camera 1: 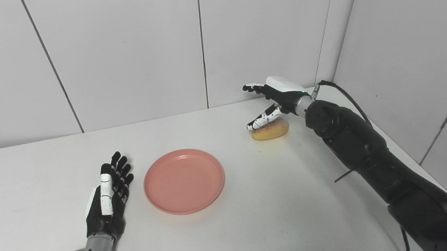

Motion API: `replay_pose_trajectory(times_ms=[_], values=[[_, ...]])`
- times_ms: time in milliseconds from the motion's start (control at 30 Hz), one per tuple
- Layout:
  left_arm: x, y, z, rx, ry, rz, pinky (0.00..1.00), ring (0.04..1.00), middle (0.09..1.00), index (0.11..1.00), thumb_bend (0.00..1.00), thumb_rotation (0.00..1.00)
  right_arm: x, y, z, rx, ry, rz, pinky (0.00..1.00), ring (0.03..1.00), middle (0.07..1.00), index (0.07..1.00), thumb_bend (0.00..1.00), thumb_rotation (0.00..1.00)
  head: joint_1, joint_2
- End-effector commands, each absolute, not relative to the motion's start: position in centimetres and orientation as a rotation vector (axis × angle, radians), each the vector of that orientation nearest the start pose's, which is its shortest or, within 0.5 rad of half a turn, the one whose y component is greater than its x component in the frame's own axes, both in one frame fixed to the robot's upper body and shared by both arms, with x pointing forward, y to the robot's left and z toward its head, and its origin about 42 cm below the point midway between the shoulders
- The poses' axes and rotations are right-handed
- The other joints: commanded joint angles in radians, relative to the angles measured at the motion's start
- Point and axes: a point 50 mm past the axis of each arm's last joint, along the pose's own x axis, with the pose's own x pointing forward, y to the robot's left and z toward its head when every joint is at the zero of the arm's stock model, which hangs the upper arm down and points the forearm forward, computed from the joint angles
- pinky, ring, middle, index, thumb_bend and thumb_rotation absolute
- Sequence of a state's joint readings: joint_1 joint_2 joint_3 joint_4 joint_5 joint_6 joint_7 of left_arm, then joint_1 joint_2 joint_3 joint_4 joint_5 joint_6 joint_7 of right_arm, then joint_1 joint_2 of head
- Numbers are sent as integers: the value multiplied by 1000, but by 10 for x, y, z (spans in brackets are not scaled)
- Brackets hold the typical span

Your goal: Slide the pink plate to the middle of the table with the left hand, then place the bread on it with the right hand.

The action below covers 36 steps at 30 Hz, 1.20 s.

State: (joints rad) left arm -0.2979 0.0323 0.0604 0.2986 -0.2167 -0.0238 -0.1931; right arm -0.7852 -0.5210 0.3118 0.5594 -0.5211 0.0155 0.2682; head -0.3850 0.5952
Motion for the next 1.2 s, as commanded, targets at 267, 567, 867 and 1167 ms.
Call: replay_pose_trajectory(times_ms=[267, 567, 867, 1167], values=[[377, 209, 110, -183, -34, -206, 1000, 1000, 1000, 1000, 751, 1000, 528, -300, 300, -1278, -130, 305, 756, 867, 904, 893, 955, 394, 2, -9], [375, 207, 108, -181, -36, -208, 1000, 1000, 1000, 1000, 754, 1000, 531, -304, 300, -1310, -119, 332, 750, 873, 911, 894, 975, 435, 14, -28], [372, 204, 108, -178, -39, -219, 1000, 1000, 1000, 1000, 744, 1000, 531, -309, 301, -1364, -110, 368, 762, 864, 896, 884, 976, 433, 28, -34], [372, 201, 108, -179, -41, -221, 1000, 1000, 1000, 1000, 741, 1000, 531, -315, 302, -1463, -72, 405, 741, 853, 889, 886, 983, 422, 34, -33]])
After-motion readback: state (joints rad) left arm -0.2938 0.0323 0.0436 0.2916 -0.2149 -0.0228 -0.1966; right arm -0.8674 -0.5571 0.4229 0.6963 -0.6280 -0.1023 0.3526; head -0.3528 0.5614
